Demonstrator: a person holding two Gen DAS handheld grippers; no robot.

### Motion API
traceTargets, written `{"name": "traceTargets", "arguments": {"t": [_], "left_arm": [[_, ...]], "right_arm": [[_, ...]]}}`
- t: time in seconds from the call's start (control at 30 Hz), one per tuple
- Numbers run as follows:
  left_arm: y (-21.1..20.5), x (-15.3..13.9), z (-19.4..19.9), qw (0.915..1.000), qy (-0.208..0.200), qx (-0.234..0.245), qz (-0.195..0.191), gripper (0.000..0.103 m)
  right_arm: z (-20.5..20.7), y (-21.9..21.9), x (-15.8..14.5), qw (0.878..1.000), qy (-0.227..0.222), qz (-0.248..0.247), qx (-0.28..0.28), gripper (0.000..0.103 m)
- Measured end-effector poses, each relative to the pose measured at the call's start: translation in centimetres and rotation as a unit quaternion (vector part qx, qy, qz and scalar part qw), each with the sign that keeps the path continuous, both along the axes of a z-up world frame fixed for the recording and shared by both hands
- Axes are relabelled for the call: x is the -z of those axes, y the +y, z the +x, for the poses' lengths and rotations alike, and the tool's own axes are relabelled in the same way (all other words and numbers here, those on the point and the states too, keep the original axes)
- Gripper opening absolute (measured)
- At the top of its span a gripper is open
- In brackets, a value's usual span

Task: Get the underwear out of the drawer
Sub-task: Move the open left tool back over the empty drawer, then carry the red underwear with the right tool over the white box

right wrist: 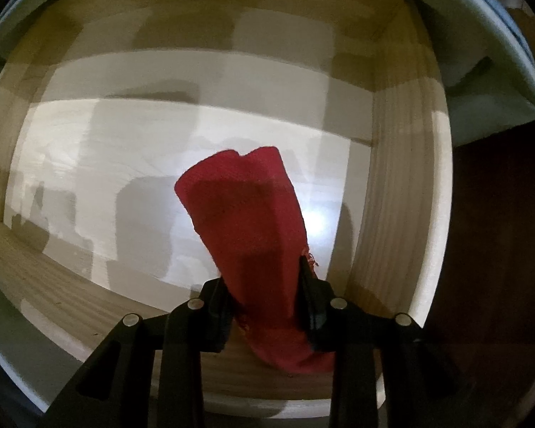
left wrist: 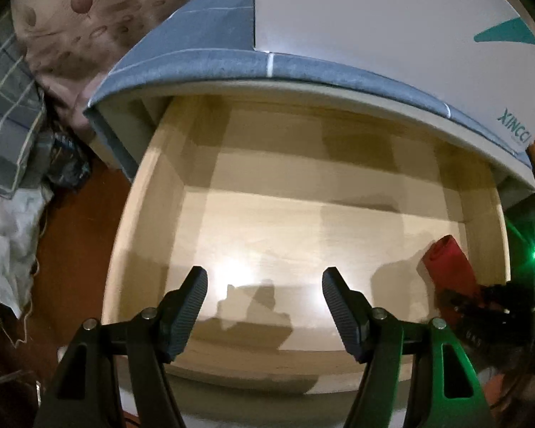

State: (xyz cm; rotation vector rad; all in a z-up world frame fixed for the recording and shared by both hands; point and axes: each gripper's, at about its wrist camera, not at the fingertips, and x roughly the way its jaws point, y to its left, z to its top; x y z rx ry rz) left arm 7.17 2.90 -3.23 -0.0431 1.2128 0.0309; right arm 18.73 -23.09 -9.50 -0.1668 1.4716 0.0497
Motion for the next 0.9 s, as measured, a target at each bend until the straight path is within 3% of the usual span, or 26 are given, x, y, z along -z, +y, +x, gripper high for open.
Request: {"name": "traceTargets", "arguments": {"t": [0.3,0.63,0.9], "left_arm": [[0.3,0.6,0.1,0.9995,0.011,-0.028,0.006,0.069],[0.2,0.3,-0.1,0.9998,0.000,-0.020,0.010,0.069],[0.6,0.1,-0.1,0.9998,-0.008,-0.019,0.005,0.069]], "right_arm": [[-0.6,0.2,-2.1,0.999,-0.052,0.005,-0.002,0.028],[-2.5,1.2,-8.3,0.991,-0.119,0.053,-0.027,0.028],[-3.9,0.9,-14.0,0.984,-0.161,0.063,-0.051,0.028]]}}
